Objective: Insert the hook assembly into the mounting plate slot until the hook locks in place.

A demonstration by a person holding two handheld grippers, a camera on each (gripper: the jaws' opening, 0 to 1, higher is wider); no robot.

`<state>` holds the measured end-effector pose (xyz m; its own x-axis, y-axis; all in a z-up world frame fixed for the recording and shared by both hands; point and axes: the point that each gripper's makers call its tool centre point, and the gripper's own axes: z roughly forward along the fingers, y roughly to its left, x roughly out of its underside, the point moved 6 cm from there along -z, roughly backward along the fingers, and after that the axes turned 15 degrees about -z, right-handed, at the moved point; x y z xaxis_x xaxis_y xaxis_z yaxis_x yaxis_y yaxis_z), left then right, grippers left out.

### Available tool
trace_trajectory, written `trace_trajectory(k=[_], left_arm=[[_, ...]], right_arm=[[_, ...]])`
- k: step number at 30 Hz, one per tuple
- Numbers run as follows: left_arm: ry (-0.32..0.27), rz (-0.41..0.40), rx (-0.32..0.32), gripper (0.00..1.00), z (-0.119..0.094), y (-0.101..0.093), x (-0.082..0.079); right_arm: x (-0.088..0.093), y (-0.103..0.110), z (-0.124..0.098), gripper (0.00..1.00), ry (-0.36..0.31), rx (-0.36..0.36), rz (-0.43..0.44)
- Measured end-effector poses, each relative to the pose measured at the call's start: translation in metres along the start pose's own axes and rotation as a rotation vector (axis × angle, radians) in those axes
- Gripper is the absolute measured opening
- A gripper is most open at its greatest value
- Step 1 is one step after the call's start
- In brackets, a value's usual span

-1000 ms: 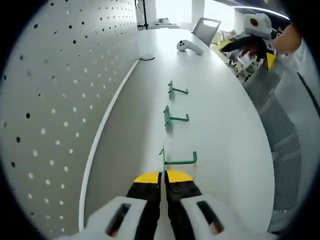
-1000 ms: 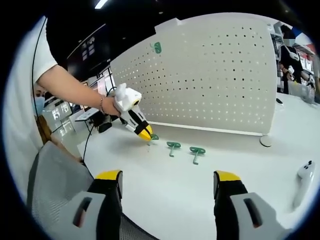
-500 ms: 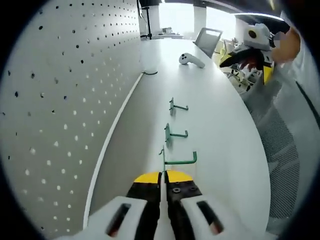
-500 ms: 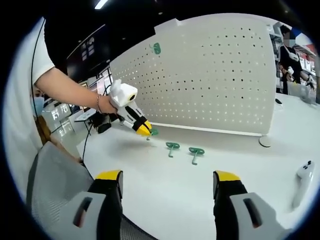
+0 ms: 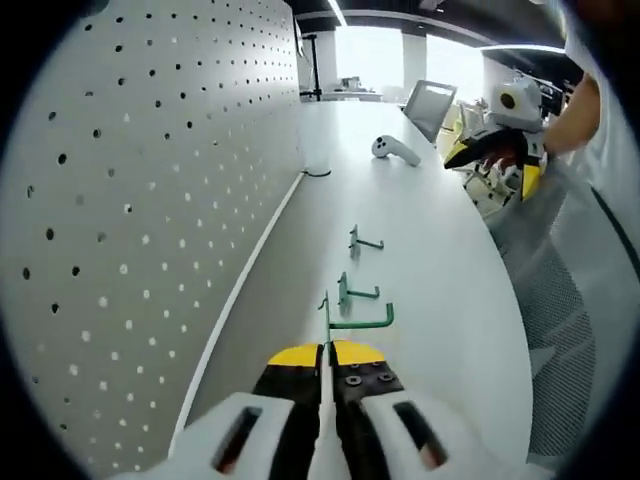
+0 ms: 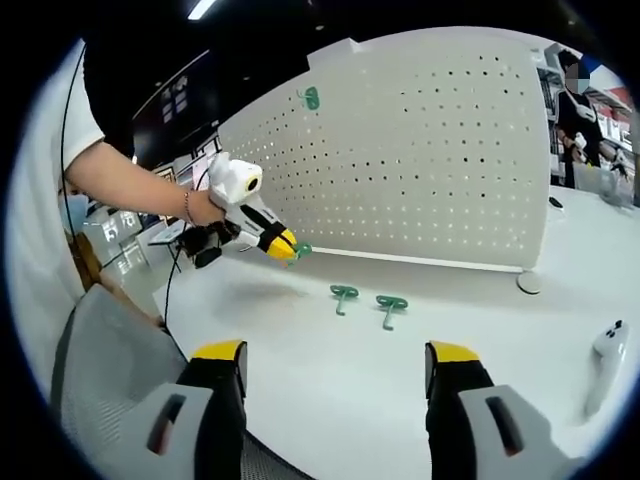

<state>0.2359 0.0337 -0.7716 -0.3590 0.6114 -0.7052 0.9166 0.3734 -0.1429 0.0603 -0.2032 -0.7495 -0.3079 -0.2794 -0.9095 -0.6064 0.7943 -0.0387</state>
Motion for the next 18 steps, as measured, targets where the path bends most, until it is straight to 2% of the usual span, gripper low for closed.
trace_trajectory(k=[18], left_arm=[[-0.107, -0.048, -0.019, 0.03, -0.017, -0.012, -0.007]], right_arm=[[0.001, 0.000, 0.000, 0.71, 0.001, 0.000, 0.002]])
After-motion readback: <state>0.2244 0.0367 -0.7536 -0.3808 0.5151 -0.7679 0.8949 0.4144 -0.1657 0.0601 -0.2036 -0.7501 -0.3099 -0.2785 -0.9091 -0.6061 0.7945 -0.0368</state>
